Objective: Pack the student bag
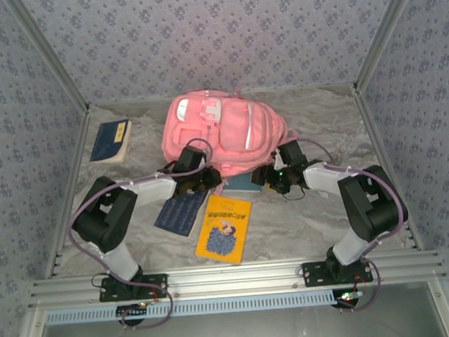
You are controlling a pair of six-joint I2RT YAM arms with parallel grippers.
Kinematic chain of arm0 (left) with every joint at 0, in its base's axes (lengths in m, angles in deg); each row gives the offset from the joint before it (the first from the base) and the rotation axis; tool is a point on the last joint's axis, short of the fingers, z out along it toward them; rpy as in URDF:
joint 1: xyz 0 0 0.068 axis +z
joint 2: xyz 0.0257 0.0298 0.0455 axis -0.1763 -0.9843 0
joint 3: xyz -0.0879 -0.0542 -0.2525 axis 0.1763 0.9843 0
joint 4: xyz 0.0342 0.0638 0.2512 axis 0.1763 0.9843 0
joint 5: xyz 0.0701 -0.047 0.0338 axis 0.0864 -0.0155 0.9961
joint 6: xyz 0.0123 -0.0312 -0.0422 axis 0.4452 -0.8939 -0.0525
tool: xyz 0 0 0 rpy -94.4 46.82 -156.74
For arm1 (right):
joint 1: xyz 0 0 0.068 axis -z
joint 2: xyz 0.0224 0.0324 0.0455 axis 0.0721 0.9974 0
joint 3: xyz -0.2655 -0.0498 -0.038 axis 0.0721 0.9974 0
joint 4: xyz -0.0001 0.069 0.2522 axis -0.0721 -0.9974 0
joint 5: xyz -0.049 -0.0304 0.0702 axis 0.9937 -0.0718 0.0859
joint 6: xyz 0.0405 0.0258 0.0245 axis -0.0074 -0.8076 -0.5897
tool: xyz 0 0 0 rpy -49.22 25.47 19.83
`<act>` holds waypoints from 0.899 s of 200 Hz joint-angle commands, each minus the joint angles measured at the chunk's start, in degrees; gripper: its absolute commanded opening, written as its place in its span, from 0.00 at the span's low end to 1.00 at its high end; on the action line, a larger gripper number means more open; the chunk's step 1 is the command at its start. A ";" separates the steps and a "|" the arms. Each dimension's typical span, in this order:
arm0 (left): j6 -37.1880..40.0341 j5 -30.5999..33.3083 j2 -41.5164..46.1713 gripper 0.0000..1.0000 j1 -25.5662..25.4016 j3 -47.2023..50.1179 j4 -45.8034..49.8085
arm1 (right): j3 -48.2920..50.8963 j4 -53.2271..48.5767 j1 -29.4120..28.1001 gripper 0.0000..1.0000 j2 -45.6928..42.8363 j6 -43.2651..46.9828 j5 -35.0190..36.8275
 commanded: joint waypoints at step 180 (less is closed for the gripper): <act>1.02 -2.04 -6.18 0.03 -0.50 -1.89 -0.21 | 4.87 34.68 0.25 0.30 7.92 -22.90 -14.43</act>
